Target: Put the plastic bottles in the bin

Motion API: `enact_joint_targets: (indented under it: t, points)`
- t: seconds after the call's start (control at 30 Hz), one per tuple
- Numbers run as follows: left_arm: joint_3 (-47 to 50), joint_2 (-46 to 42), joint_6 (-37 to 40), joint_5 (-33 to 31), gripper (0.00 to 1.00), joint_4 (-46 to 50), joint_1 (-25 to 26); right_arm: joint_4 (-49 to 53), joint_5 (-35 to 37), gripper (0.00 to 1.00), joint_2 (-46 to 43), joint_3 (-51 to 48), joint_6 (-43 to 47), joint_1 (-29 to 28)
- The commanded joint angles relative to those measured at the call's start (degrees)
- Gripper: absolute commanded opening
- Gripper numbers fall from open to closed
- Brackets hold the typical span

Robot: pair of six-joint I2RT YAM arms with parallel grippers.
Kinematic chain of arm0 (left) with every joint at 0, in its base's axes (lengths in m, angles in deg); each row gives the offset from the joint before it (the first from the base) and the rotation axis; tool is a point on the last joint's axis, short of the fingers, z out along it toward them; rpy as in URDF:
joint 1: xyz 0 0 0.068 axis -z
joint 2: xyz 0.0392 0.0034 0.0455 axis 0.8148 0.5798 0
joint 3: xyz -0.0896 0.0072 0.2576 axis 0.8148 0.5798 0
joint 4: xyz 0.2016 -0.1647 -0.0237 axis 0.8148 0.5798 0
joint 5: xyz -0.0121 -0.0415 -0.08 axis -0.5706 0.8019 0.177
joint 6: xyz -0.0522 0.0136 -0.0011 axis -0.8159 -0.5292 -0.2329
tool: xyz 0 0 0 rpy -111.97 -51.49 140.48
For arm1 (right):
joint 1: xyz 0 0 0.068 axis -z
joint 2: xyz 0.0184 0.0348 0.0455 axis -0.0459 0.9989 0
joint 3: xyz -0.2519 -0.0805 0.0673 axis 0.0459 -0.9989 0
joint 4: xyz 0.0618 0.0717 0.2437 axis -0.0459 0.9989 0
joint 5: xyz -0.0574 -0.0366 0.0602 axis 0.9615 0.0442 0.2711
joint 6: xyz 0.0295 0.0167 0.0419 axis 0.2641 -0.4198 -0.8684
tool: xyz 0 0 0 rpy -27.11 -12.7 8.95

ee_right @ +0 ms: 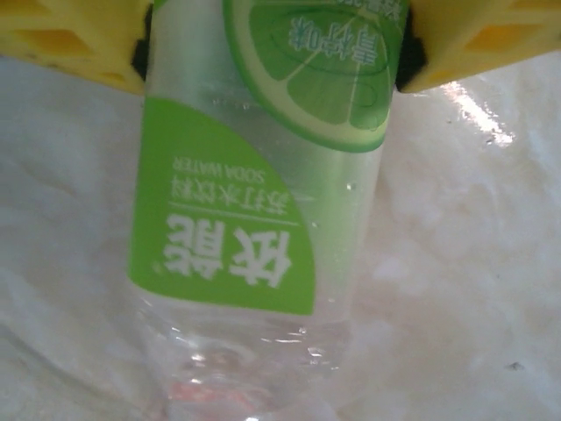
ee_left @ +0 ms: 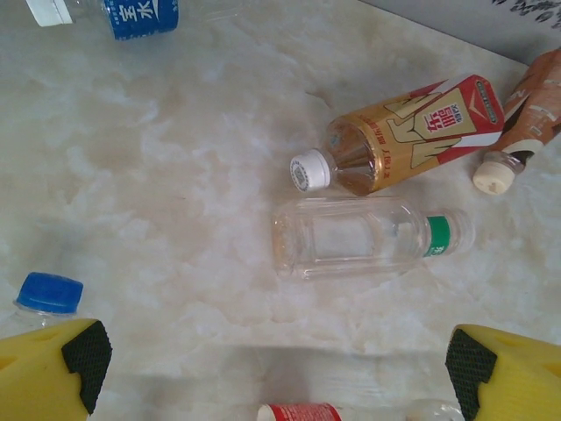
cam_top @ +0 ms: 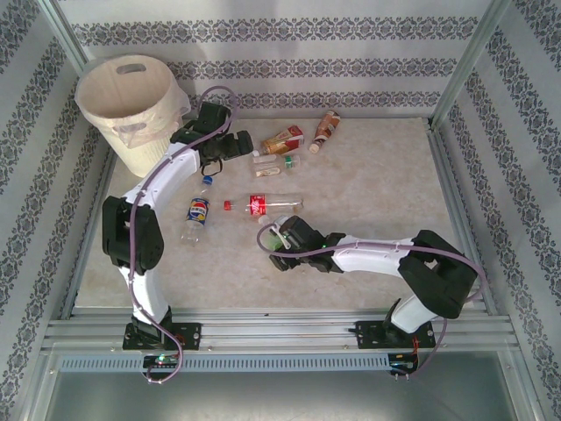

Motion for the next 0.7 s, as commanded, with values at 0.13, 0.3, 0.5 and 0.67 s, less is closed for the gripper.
enact_joint_targets:
  t: [0.13,0.3,0.5,0.67]
  points:
    - [4.98,-8.04,-0.25,5.76,1.00,-2.02,-0.51,-1.11,-0.63,0.50,-5.91,0.14,0.65,1.09]
    - [11.09,-14.81,-0.34,13.65,1.00,-5.67,-1.01,-4.48,-12.83,0.41,-11.04,1.43,-2.01,8.14]
    - [15.08,-20.28,-2.49,27.30,1.00,-11.16,-1.72,-9.06,-24.48,0.40,-11.02,6.09,-5.75,17.17]
    - [17.60,-22.43,-7.64,32.13,1.00,-14.99,-0.29,-11.87,-30.13,0.40,-7.85,10.70,-7.30,20.27]
